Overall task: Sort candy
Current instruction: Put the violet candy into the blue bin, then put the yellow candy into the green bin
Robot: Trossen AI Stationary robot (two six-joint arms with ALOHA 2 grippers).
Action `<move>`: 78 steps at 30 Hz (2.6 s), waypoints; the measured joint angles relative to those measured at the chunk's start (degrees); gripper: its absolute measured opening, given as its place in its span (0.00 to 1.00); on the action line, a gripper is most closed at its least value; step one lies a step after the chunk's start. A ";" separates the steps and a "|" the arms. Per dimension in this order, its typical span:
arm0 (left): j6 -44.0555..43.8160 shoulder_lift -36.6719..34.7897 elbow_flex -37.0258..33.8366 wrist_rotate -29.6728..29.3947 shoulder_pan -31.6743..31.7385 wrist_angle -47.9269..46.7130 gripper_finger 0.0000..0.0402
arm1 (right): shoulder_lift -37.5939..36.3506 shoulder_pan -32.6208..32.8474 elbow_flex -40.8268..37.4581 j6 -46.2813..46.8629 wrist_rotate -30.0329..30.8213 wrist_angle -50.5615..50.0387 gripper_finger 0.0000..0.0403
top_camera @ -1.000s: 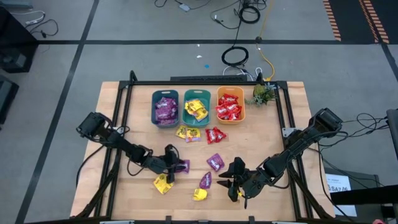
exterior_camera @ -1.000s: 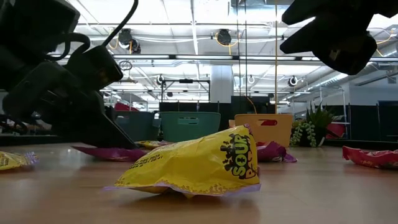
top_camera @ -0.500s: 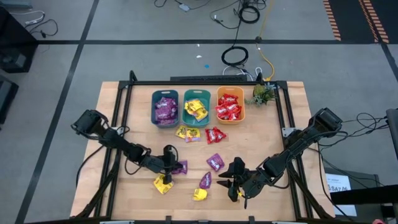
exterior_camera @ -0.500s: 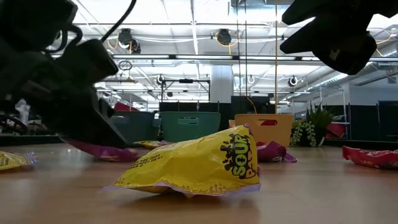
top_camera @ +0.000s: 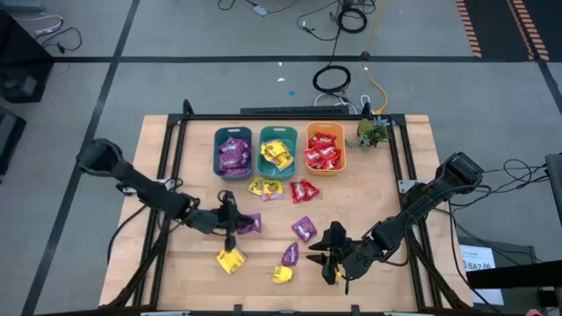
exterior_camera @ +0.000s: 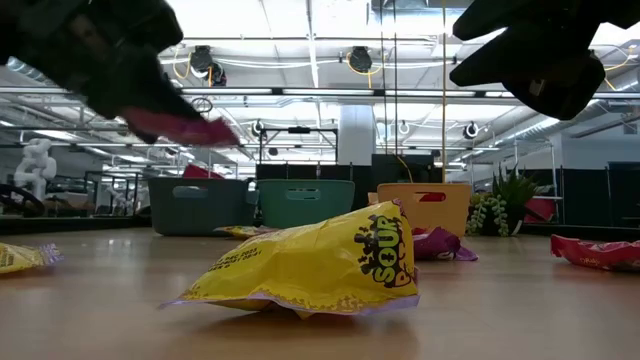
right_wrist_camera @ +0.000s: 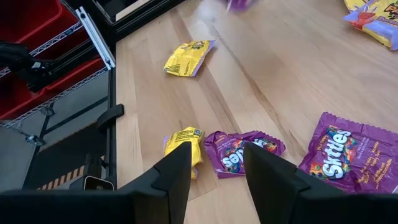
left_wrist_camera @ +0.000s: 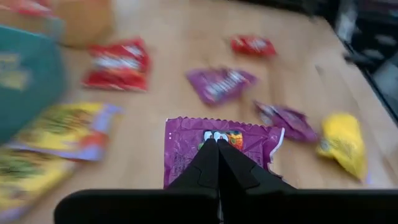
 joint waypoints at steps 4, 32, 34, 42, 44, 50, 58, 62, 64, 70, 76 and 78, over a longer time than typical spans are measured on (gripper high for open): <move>-2.57 -8.00 0.03 -4.58 2.63 -9.89 0.00 | 0.00 -0.02 0.00 -0.91 0.18 0.07 0.35; 5.85 -25.26 -2.07 7.01 46.08 -24.65 0.08 | 0.00 -3.79 0.00 -4.28 6.11 -0.02 0.35; 5.51 -25.26 -2.07 7.07 46.51 -24.65 0.10 | 0.00 -3.80 0.00 -4.31 6.10 -0.04 0.35; 5.99 -25.26 -2.07 7.25 46.49 -24.62 0.17 | 0.00 -3.80 0.00 -4.31 6.01 -0.07 0.35; 5.98 -25.26 -2.07 7.27 46.49 -24.62 0.18 | 0.00 -3.80 0.00 -4.31 6.01 -0.07 0.35; 5.83 -25.32 -2.07 8.57 46.44 -24.67 0.19 | 0.00 -3.78 0.00 -4.31 5.99 -0.07 0.35; 7.36 -25.59 -2.05 22.98 46.36 -20.31 0.19 | 0.00 -3.78 0.00 -4.02 5.97 0.48 0.35; 7.32 -25.59 -2.04 26.91 46.36 -16.58 0.19 | 0.00 -3.78 0.00 -3.94 5.97 0.84 0.35; 7.14 -25.59 -2.03 27.40 46.34 -16.15 0.19 | 0.00 -3.78 0.00 -3.92 5.89 0.83 0.35; 4.52 -25.59 -2.03 29.68 45.03 -15.93 0.19 | 0.00 -3.76 0.00 -4.04 5.77 0.83 0.35; 4.79 -25.59 -2.03 28.31 37.76 -15.90 0.19 | 0.00 -3.76 0.00 -4.26 5.77 0.83 0.35; 4.58 -25.59 -2.03 26.07 34.26 -15.90 0.19 | 0.00 -3.76 0.00 -4.26 5.79 0.81 0.35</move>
